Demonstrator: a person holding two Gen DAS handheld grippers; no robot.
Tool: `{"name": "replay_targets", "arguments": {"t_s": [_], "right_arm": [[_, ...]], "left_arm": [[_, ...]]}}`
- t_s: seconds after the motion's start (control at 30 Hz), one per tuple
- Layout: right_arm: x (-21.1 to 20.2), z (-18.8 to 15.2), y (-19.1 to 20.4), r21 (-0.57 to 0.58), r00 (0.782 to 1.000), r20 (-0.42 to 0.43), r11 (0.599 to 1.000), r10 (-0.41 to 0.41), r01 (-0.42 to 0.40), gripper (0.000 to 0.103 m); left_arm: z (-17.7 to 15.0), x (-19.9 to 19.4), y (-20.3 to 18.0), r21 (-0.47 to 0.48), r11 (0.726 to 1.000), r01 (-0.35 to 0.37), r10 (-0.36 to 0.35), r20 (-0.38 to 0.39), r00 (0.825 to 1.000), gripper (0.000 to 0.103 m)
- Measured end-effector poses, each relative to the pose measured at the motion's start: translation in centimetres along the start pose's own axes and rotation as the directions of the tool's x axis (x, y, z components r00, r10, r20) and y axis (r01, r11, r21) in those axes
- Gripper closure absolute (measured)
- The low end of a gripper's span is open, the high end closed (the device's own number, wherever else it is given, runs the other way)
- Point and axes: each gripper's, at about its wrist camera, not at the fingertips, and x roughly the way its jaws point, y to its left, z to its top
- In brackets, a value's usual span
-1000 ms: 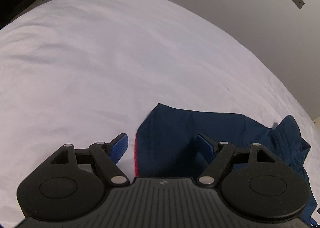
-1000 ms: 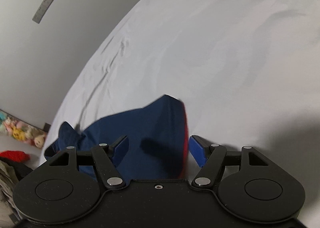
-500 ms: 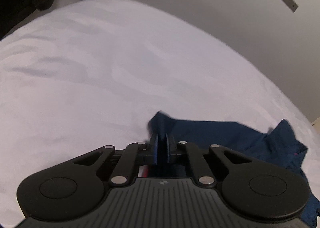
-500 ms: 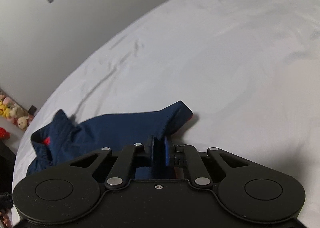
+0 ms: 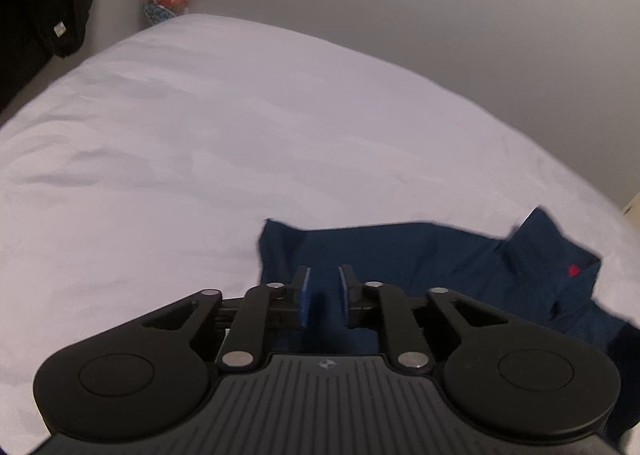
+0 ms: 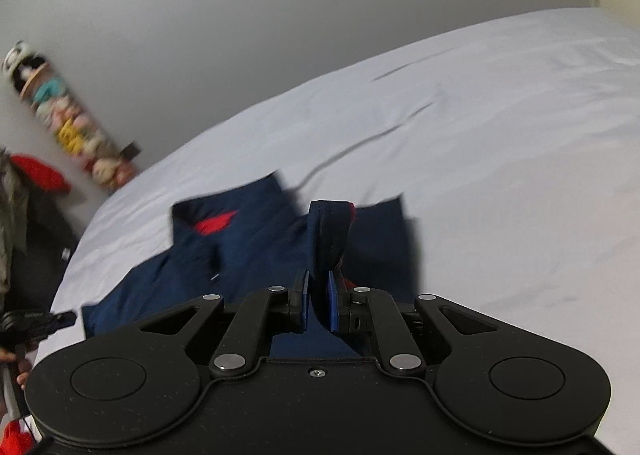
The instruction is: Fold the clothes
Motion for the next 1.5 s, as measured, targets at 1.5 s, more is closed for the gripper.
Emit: {"name": "replay_targets", "arguments": {"t_s": [1.5], "right_arm": [[0.6,-8.0,-0.3,-0.159,0.987,-0.151,0.987,-0.048,0.024,0.066]], "left_arm": [[-1.2,0.3,-6.3,-0.018,0.993,0.113,-0.112,0.082,0.99,0.1]]}}
